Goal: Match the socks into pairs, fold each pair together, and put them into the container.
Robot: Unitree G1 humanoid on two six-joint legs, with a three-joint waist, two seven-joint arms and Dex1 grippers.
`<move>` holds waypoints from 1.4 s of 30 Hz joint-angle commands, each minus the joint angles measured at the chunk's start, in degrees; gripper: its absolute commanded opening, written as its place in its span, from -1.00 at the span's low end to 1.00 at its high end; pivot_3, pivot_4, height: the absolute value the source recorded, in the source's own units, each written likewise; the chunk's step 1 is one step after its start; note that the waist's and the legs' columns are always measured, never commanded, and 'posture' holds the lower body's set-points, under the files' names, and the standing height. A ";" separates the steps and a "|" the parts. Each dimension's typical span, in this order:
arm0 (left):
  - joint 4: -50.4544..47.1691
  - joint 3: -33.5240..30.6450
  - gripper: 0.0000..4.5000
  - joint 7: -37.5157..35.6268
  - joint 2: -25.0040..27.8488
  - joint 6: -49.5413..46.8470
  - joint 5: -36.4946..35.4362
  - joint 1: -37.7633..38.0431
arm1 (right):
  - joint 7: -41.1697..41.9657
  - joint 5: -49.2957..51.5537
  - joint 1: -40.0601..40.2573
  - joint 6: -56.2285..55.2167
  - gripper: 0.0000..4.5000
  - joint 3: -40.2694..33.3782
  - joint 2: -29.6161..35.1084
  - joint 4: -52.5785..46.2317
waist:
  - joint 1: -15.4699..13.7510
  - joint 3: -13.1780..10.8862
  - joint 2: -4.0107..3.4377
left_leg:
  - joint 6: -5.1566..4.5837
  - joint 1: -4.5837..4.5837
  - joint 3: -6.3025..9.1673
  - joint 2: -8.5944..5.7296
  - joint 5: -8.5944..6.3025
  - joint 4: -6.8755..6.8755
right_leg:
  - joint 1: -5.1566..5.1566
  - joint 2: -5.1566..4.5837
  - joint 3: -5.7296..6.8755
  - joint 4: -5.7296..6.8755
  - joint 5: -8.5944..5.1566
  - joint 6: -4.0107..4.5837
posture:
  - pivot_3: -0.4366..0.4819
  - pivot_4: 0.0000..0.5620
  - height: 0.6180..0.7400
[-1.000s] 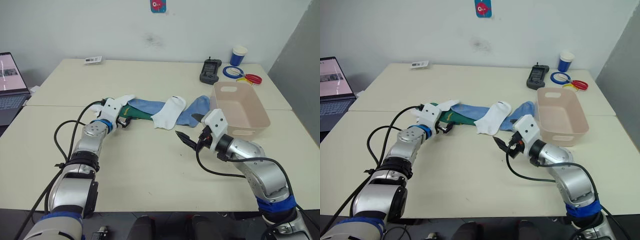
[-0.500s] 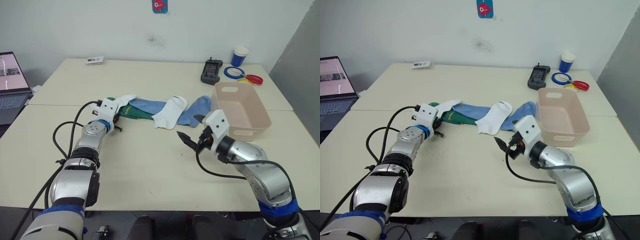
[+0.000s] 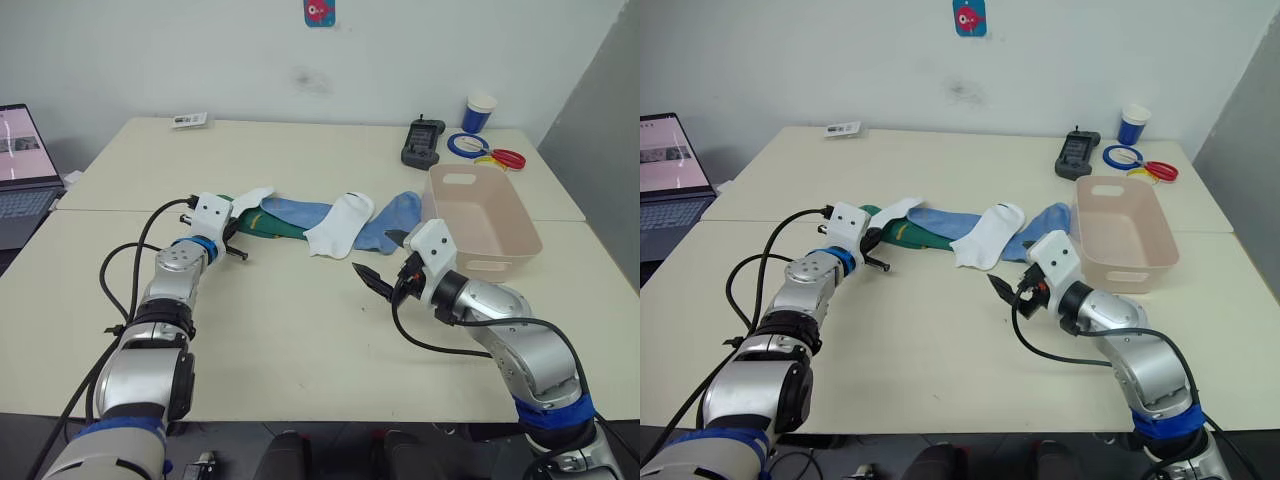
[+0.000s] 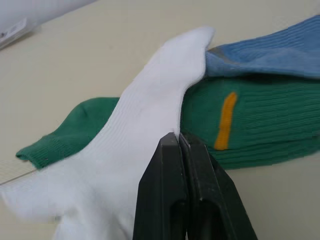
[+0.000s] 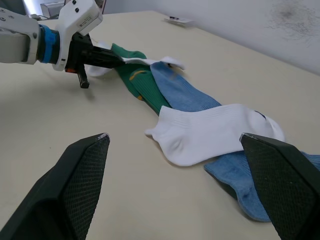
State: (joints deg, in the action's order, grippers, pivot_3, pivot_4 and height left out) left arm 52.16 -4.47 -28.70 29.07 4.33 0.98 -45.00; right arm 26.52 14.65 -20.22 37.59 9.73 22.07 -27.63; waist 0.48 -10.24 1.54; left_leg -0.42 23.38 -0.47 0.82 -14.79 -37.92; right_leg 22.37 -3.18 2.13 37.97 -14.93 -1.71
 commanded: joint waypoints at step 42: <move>-58.83 -6.24 0.99 -36.07 25.25 -47.12 -32.70 38.02 | 24.33 10.33 -1.89 -0.53 1.00 -2.88 16.99 -3.46 | -0.32 -0.19 -0.29 | 0.05 -0.05 0.22 0.09 0.03 0.04 | -0.04 0.05 0.01 0.00 -0.34 0.12 | -0.05 -0.47 1.00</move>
State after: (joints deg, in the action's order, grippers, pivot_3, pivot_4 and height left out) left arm -7.26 -10.53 -64.35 54.18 -42.24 -31.24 -6.88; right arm 49.27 23.67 -20.91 36.96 7.50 38.53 -28.85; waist 0.16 -10.43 1.25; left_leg -0.37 23.33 -0.24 0.92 -14.76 -37.88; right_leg 22.33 -3.14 2.13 37.97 -15.27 -1.59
